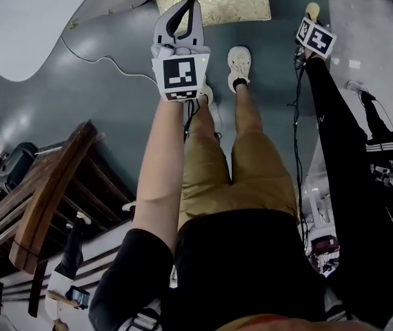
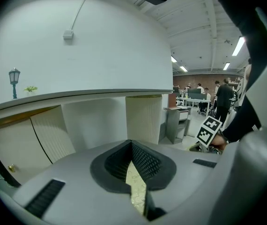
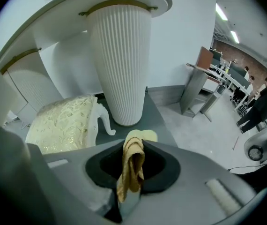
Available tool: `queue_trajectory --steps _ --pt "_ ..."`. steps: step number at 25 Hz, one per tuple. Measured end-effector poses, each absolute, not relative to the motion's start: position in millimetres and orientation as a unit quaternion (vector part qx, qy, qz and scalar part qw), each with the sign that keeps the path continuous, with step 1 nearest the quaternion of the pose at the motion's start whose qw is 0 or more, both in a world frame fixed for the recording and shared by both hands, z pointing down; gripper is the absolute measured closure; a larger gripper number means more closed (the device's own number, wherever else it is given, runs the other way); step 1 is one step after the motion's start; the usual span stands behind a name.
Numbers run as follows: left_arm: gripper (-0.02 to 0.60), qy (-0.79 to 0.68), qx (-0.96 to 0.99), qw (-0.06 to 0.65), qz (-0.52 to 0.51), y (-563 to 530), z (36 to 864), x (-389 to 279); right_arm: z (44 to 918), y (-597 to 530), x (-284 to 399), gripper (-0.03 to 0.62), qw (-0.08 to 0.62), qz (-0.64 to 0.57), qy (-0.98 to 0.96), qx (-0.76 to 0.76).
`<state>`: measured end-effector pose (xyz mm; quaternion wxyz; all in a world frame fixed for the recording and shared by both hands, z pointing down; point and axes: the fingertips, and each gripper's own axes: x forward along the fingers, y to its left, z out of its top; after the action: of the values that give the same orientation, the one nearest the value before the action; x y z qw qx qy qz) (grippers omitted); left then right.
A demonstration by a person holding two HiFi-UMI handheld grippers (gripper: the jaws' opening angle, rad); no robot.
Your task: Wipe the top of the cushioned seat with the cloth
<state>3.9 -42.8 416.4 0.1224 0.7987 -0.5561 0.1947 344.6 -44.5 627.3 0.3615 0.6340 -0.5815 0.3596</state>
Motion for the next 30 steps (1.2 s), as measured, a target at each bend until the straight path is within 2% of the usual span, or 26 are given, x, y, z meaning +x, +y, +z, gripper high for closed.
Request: queue_trajectory --steps 5,12,18,25,30 --pt "0.575 -0.553 0.801 0.118 0.197 -41 416 3 618 -35 340 0.537 0.339 0.367 -0.591 0.633" --pt "0.575 -0.554 0.8 0.118 0.196 -32 415 -11 584 -20 274 0.537 0.301 0.357 -0.66 0.589" --pt "0.575 -0.565 0.794 0.119 0.189 -20 413 -44 561 2 166 0.537 0.278 0.366 -0.724 0.515" --pt "0.575 -0.581 0.781 0.124 0.192 2 413 -103 550 56 5 0.537 0.264 0.397 -0.801 0.361" --pt "0.575 -0.597 0.767 0.131 0.195 16 415 -145 570 78 -74 0.537 0.286 0.409 -0.811 0.306"
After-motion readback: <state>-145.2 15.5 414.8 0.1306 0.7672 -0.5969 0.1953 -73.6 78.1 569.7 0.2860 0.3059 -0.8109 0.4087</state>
